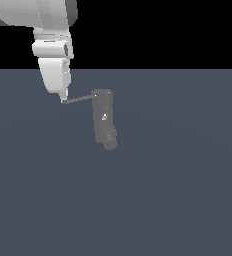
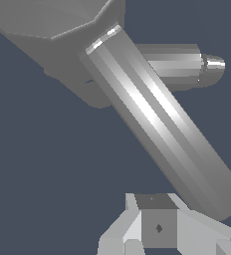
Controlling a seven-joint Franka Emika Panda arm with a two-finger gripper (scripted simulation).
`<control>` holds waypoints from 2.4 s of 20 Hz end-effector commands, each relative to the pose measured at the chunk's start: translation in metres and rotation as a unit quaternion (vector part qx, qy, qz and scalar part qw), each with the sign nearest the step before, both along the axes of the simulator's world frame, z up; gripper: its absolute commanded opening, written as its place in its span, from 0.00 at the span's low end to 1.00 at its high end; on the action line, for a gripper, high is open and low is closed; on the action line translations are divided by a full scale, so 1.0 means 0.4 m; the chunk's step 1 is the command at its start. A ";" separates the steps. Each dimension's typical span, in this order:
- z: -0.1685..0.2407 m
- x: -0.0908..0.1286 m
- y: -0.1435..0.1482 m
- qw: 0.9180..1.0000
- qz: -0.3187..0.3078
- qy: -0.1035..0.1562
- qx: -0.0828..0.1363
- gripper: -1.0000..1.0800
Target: Turn on the faucet by rotating a designated handle.
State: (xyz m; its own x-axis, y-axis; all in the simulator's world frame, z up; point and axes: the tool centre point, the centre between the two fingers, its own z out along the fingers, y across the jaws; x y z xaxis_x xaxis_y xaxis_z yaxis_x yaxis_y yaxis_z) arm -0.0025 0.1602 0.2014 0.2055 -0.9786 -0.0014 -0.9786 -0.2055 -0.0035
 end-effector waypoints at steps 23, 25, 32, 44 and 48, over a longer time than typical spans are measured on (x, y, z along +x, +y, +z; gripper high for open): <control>0.001 -0.116 -0.176 1.000 0.000 0.001 -0.001 0.00; 0.001 -0.126 -0.190 1.000 0.000 0.001 -0.001 0.00; 0.000 -0.137 -0.217 1.000 0.004 0.001 0.000 0.00; 0.001 -0.097 -0.405 1.000 0.002 0.001 -0.001 0.00; 0.001 -0.084 -0.466 1.000 0.001 0.002 -0.001 0.00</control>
